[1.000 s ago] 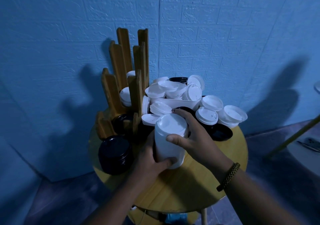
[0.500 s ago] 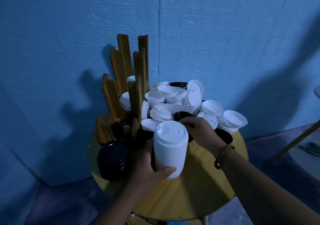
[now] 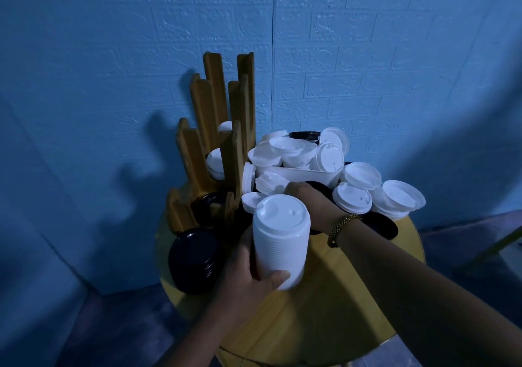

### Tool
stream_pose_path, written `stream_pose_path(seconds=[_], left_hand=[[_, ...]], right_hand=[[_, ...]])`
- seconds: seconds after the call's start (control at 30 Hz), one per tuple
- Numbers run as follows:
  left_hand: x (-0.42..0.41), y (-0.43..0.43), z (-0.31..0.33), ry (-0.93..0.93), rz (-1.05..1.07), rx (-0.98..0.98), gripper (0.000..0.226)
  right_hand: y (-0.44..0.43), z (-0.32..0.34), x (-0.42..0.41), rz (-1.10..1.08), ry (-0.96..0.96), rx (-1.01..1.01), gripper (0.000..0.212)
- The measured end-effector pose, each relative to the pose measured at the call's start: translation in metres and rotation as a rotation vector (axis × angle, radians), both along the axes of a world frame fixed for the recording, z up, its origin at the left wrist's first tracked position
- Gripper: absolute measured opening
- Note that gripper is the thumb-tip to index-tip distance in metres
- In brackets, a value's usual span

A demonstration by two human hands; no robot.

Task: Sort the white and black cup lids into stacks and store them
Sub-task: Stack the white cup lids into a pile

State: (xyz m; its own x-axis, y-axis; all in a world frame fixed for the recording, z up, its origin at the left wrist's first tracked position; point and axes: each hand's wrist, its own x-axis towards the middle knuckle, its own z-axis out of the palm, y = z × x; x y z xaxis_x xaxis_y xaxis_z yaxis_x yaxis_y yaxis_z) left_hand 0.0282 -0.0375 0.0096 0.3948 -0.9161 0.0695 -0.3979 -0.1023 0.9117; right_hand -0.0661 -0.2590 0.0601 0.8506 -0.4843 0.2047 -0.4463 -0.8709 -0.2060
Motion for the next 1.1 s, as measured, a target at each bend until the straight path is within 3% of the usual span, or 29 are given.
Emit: stream_pose_path(seconds=[0.07, 0.13, 0.2, 0.27, 0.33, 0.43, 0.5, 0.67, 0.83, 1.1], left_hand=[[0.0, -0.001, 0.0, 0.019, 0.003, -0.012, 0.082], [0.001, -0.001, -0.002, 0.024, 0.004, -0.026, 0.084], [0.001, -0.001, -0.003, 0.027, 0.013, -0.04, 0.087], [0.002, -0.001, -0.005, 0.029, 0.02, -0.057, 0.088], [0.001, -0.002, -0.005, 0.027, 0.012, -0.064, 0.085], [-0.003, -0.004, -0.003, 0.024, -0.006, -0.057, 0.082], [-0.004, -0.005, -0.002, 0.018, -0.012, -0.062, 0.083], [-0.004, -0.003, 0.0, 0.013, -0.008, -0.067, 0.083], [-0.003, -0.003, -0.001, 0.011, -0.013, -0.072, 0.086], [0.001, -0.005, -0.008, 0.008, -0.015, -0.079, 0.088]], right_hand=[[-0.003, -0.003, -0.002, 0.034, -0.048, -0.008, 0.035], [-0.001, -0.003, -0.008, 0.027, -0.065, 0.047, 0.016], [-0.002, -0.001, -0.024, -0.045, -0.151, 0.139, 0.034], [-0.005, -0.002, -0.041, -0.226, -0.26, 0.062, 0.03], [-0.007, -0.003, -0.061, -0.453, -0.225, -0.118, 0.028], [-0.005, -0.007, -0.078, -0.627, -0.037, -0.122, 0.035], [-0.005, -0.012, -0.082, -0.63, 0.044, -0.153, 0.034], [-0.009, -0.018, -0.084, -0.631, 0.005, -0.224, 0.016], [-0.012, -0.022, -0.087, -0.615, -0.072, -0.118, 0.014], [-0.015, -0.03, -0.091, -0.635, -0.169, -0.052, 0.034]])
